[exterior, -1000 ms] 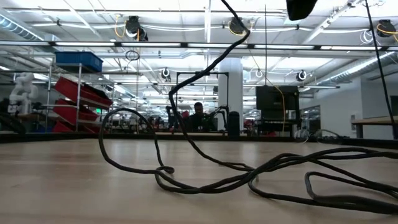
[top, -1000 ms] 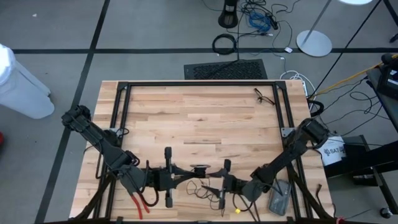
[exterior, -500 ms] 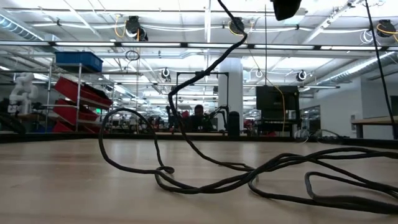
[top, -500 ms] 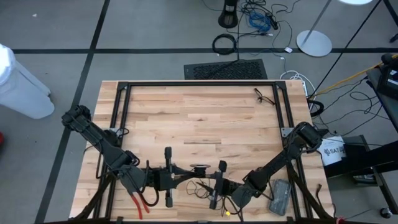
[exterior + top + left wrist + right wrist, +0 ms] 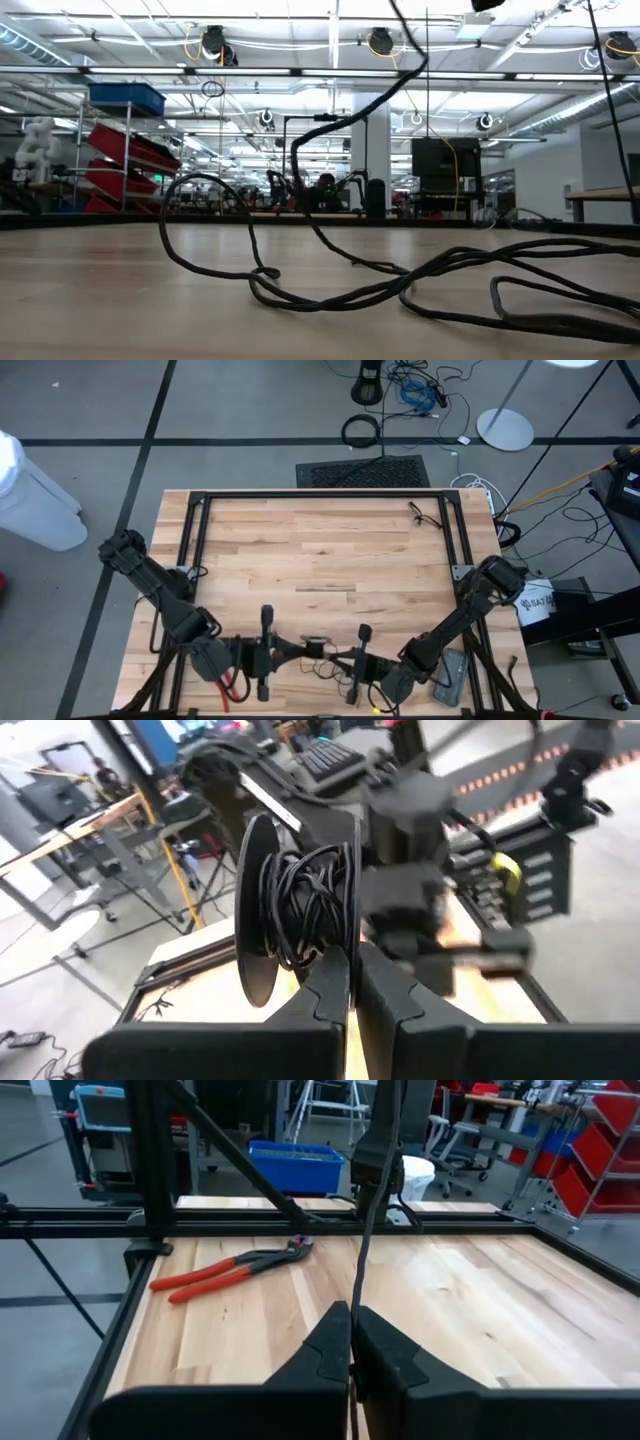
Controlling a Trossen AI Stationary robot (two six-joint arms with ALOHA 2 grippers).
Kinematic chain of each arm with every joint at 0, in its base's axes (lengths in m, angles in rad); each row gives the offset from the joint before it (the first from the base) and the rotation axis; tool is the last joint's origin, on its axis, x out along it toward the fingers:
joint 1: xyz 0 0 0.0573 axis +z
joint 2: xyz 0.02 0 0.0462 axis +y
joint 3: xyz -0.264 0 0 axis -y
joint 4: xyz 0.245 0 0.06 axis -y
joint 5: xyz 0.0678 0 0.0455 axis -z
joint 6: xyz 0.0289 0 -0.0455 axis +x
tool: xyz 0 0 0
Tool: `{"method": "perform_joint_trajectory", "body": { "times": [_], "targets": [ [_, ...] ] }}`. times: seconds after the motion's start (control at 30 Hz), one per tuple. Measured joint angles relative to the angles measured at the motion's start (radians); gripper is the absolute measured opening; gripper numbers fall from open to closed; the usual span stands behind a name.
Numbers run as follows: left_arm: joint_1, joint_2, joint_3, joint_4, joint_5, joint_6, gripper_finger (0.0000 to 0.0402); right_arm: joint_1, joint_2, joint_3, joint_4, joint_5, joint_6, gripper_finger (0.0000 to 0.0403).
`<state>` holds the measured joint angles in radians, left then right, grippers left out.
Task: Coil cords
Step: Coil the black wire onto the black spool
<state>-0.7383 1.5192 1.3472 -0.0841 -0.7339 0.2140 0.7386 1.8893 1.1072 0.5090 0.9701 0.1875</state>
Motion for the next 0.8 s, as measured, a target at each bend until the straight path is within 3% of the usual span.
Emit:
{"method": "perform_joint_trajectory", "body": {
  "times": [0.2, 0.8],
  "targets": [
    [-0.017, 0.0, 0.0, -0.035, 0.079, -0.026, 0.0011, 0.014, -0.059, 0.0, -0.131, -0.001, 0.077, 0.0001],
    [-0.021, 0.001, 0.0, -0.118, 0.041, -0.058, 0.0011, 0.152, -0.159, 0.0, -0.23, -0.007, 0.106, 0.0]
  ]
}}
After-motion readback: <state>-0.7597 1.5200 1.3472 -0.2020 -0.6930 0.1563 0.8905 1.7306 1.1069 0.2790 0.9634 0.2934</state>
